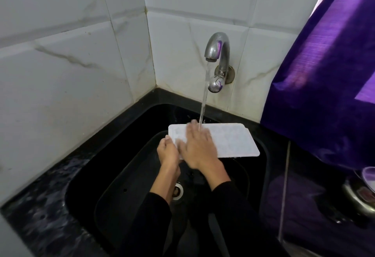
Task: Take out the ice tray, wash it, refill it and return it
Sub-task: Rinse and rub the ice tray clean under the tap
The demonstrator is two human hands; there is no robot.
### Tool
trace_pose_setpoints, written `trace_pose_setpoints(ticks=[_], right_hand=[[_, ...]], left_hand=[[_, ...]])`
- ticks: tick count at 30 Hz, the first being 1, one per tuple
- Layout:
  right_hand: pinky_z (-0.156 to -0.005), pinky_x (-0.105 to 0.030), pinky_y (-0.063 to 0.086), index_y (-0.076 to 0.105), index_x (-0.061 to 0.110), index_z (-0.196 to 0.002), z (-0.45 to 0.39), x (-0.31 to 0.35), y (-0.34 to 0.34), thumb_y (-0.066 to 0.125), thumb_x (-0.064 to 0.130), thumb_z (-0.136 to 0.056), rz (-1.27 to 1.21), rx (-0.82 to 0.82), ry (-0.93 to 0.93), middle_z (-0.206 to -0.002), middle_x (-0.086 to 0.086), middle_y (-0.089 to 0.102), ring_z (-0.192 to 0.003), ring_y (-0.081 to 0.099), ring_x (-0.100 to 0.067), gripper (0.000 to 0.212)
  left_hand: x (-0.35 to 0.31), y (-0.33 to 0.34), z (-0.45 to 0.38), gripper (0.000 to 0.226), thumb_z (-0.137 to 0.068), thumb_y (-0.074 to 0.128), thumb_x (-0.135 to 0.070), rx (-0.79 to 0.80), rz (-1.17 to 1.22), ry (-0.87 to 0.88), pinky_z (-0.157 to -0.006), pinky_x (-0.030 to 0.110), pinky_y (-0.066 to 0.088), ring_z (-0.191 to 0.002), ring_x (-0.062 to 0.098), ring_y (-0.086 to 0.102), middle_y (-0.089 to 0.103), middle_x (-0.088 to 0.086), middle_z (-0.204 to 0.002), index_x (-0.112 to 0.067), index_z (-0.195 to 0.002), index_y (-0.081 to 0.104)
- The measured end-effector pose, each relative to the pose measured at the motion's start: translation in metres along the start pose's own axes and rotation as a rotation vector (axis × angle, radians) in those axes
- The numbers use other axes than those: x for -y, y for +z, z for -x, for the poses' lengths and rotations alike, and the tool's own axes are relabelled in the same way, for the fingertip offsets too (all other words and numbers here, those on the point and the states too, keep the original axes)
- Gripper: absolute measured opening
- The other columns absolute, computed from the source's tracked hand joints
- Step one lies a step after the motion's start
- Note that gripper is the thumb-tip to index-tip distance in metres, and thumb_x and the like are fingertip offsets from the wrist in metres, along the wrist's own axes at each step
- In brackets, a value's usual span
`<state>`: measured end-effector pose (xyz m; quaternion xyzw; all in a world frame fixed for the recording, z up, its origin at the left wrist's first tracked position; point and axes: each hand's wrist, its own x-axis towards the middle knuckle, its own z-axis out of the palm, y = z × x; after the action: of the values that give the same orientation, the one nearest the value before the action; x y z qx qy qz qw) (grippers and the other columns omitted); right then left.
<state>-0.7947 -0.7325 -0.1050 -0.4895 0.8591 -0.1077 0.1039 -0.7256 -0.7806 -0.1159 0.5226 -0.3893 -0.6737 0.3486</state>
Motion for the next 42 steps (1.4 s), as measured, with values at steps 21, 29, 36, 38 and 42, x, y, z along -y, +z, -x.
trace_pose_setpoints(ticks=[21,29,36,38,42], right_hand=[[-0.118,-0.049,-0.013,-0.009,0.009,-0.154,0.004,-0.041,-0.009,0.017,0.065,-0.096,-0.005,0.109,0.487,-0.162,-0.012,-0.016,-0.149,-0.017,-0.026,0.085],[-0.115,-0.06,-0.01,-0.003,0.031,-0.155,0.009,-0.02,0.008,0.029,0.069,-0.092,-0.15,0.0,0.333,-0.162,-0.012,-0.015,-0.149,-0.015,-0.031,0.08],[-0.102,-0.08,0.013,0.037,0.041,-0.142,-0.003,-0.044,-0.03,0.081,0.067,-0.055,-0.291,0.263,0.632,-0.158,-0.01,0.012,-0.143,-0.006,-0.05,0.101],[-0.103,-0.074,0.023,0.048,0.032,-0.132,-0.002,-0.047,-0.028,0.087,0.054,-0.056,-0.337,0.179,0.662,-0.149,-0.009,0.03,-0.142,0.01,-0.042,0.088],[-0.099,-0.064,0.037,0.057,0.022,-0.113,0.009,-0.045,-0.016,0.09,0.047,-0.054,-0.367,-0.056,0.622,-0.13,-0.005,0.048,-0.129,0.035,-0.027,0.072]], left_hand=[[0.011,-0.011,-0.013,0.027,-0.103,0.036,-0.033,-0.008,0.024,-0.049,-0.079,0.045,0.056,-0.088,0.026,0.066,0.066,0.007,-0.094,-0.024,-0.084,0.054],[0.013,-0.006,-0.012,0.031,-0.102,0.039,-0.03,0.021,-0.053,0.053,-0.072,0.036,0.052,-0.077,0.021,0.06,0.064,0.007,-0.084,-0.016,-0.081,0.057],[0.037,-0.024,-0.01,0.029,-0.1,0.044,-0.029,0.128,0.005,0.064,-0.081,0.043,0.053,-0.083,0.023,0.064,0.067,0.007,-0.087,-0.013,-0.084,0.061],[0.037,-0.023,-0.013,0.027,-0.098,0.049,-0.032,0.171,0.029,0.045,-0.084,0.046,0.053,-0.087,0.028,0.064,0.068,0.011,-0.093,-0.011,-0.088,0.063],[0.033,-0.024,-0.02,0.041,-0.092,0.053,-0.045,0.21,0.062,-0.158,-0.084,0.048,0.053,-0.105,0.033,0.062,0.065,0.016,-0.116,-0.013,-0.115,0.061]])
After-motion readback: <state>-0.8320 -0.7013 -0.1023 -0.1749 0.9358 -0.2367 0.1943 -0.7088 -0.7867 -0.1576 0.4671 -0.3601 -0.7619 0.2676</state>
